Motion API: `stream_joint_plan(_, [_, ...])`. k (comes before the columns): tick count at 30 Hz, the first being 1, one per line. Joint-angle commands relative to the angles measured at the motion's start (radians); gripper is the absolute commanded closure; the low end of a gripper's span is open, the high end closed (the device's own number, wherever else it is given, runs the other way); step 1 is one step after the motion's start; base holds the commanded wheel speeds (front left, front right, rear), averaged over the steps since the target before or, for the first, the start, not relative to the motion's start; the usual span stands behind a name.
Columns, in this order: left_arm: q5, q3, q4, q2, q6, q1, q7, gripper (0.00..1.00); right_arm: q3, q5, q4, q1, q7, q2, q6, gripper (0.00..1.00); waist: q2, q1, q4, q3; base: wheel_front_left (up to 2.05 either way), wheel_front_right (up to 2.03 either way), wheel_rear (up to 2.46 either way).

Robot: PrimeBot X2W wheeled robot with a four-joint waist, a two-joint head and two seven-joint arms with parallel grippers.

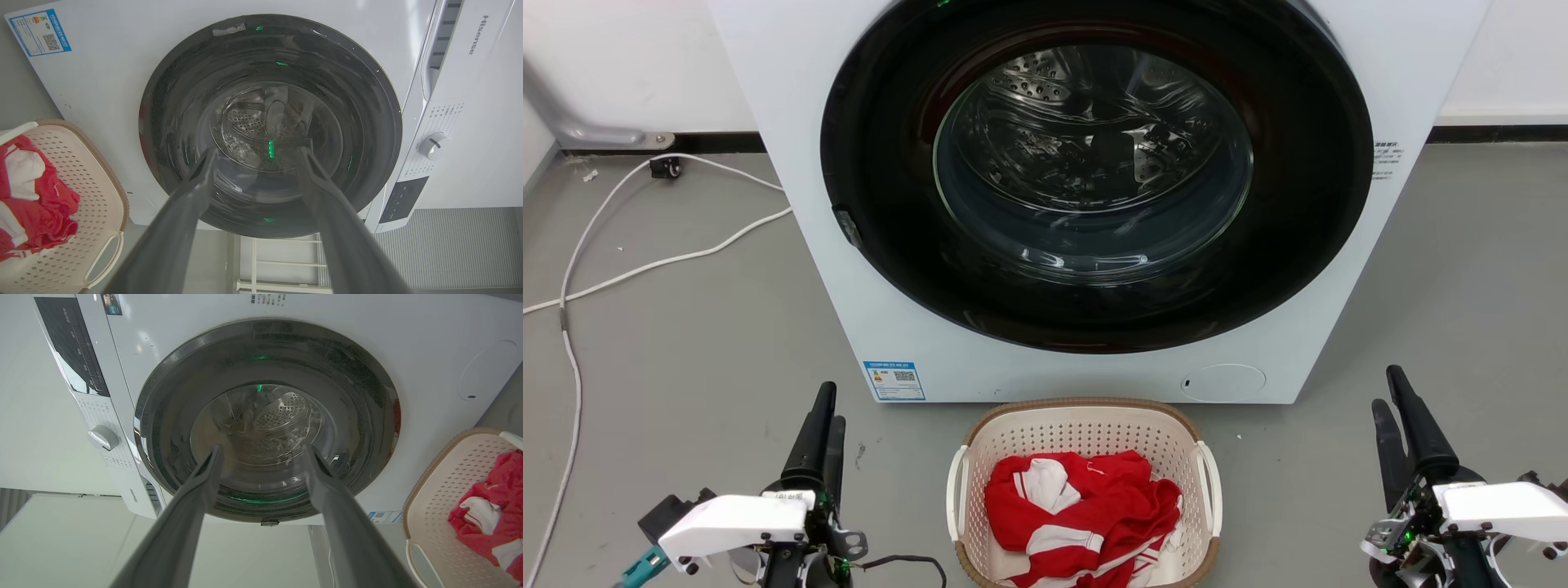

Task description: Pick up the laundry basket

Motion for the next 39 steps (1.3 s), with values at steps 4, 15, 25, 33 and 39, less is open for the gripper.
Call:
stream_joint_plan(4, [0.115, 0.007, -0.036, 0.004, -0.002, -0.031, -0.026, 0.0, -0.001, -0.12, -0.025, -0.01, -0.026, -0.009, 0.0, 0.0, 0.0, 0.0, 0.0, 0.0, 0.0, 0.0, 0.0])
stream_joint_plan(15, [0.435, 0.002, -0.094, 0.002, 0.003, -0.021, -0.069, 0.0, -0.008, -0.513, -0.043, -0.007, -0.069, 0.0, 0.0, 0.0, 0.0, 0.0, 0.0, 0.0, 0.0, 0.0, 0.0])
stream_joint_plan(25, [0.68, -0.033, -0.099, 0.002, 0.03, -0.01, -0.105, 0.0, -0.008, -0.766, -0.053, 0.006, -0.102, 0.003, 0.0, 0.0, 0.0, 0.0, 0.001, -0.002, 0.0, 0.0, 0.0])
stream_joint_plan(33, [0.838, -0.054, -0.087, 0.003, 0.041, -0.007, -0.134, 0.0, -0.002, -0.925, -0.062, 0.018, -0.119, 0.004, 0.0, 0.0, 0.0, 0.0, 0.002, -0.004, 0.0, 0.0, 0.0])
stream_joint_plan(39, [0.924, -0.064, -0.079, 0.009, 0.052, -0.009, -0.152, 0.0, 0.001, -1.019, -0.07, 0.023, -0.126, 0.004, 0.0, 0.0, 0.0, 0.0, 0.001, -0.004, 0.0, 0.0, 0.0])
